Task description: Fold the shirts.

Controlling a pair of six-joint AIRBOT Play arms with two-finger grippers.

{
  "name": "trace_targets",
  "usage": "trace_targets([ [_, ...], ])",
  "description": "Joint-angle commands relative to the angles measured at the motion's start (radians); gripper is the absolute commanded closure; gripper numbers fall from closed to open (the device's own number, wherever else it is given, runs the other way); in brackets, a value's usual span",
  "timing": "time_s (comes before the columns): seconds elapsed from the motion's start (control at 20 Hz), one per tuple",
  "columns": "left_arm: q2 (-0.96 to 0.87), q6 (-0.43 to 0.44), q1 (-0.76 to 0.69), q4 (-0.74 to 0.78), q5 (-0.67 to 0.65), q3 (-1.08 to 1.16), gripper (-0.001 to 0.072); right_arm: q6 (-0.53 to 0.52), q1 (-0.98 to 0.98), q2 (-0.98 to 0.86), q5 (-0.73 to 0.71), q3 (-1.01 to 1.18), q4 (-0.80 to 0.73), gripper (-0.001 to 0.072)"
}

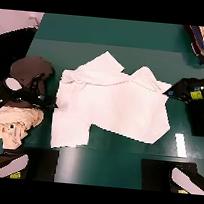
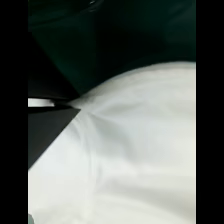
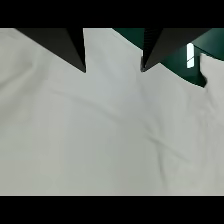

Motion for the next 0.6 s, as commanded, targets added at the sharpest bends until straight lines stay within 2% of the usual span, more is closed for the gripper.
trace_targets([
  [0.0,0.074,0.01,0.001,0.032,-0.04,0.052,0.068,0.092,-0.087,0.09,0.047,-0.156,-0.178,0.0308],
  [0.05,0.098,0.01,0.001,0.032,-0.041,0.066,0.068,0.103,-0.122,0.134,0.055,-0.24,-0.235,0.0271],
  [0.1,0.118,0.01,0.001,0.029,-0.042,0.079,0.068,0.105,-0.162,0.175,0.067,-0.333,-0.264,0.0149],
  [0.15,0.126,0.011,0.001,0.023,-0.043,0.083,0.068,0.106,-0.201,0.208,0.074,-0.423,-0.259,0.0133],
  [0.3,0.129,0.011,0.001,0.012,-0.044,0.084,0.068,0.106,-0.252,0.266,0.032,-0.641,-0.195,0.0143],
  [0.35,0.129,0.01,0.001,0.012,-0.044,0.084,0.068,0.105,-0.247,0.272,-0.002,-0.693,-0.166,0.0185],
  [0.55,0.129,0.01,0.001,0.012,-0.044,0.084,0.0679,0.103,-0.126,0.217,-0.145,-0.76,-0.063,0.0207],
])
